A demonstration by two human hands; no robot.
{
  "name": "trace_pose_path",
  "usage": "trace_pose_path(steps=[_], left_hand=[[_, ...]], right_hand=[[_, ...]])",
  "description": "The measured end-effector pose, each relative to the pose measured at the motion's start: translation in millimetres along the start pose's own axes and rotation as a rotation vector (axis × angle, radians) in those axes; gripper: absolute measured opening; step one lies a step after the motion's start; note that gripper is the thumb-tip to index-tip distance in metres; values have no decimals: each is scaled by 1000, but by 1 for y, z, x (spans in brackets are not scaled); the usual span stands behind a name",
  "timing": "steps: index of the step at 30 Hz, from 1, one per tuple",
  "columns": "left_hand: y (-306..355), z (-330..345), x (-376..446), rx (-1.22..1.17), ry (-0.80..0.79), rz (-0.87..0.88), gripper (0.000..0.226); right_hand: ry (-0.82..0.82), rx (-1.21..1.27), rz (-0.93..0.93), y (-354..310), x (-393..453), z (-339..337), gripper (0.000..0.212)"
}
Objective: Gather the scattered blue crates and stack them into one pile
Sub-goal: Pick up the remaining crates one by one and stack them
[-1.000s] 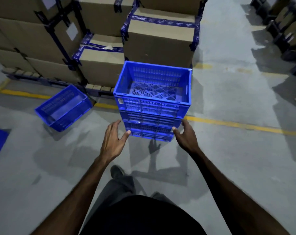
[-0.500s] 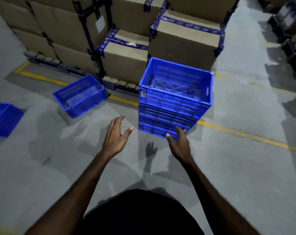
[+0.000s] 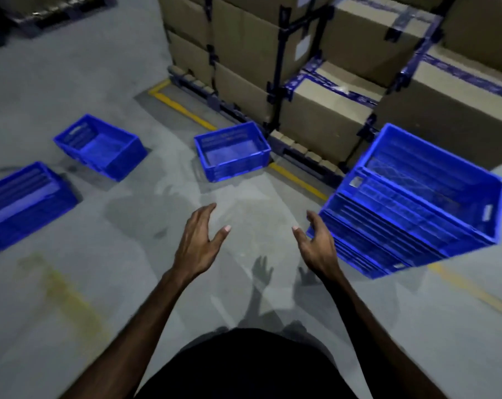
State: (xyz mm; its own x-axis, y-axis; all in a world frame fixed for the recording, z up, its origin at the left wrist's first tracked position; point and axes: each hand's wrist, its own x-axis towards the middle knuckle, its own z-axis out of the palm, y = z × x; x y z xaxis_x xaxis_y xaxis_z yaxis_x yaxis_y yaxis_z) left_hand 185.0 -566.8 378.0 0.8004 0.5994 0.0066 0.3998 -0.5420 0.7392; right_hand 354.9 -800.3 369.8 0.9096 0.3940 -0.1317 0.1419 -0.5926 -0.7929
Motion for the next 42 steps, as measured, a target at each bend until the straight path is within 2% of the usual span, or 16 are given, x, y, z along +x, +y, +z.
trace_pose_path(steps=[7,13,21,29,37,41,42], left_hand=[[-40,-22,25,-36,47,-142,64],[-56,-22,76,-38,85,-249,65],[-47,-18,214,-49,169,-363,65],[-32,1,343,-92,167,-400,66],[-74,10,464,-105,118,-442,64],[-106,17,539,-150,68,-482,64],[-113,19,554,-165,58,-499,64]], right_hand=[[-79,20,-60,-39,39,46,58],[-157,24,-61,-46,127,76,58],[-226,14,-84,-78,293,89,58],[-303,-49,-149,-103,433,91,62],[-313,-101,-108,-104,541,126,68],[-313,-110,-41,-109,599,145,67],[-318,-111,-36,-113,610,147,61]])
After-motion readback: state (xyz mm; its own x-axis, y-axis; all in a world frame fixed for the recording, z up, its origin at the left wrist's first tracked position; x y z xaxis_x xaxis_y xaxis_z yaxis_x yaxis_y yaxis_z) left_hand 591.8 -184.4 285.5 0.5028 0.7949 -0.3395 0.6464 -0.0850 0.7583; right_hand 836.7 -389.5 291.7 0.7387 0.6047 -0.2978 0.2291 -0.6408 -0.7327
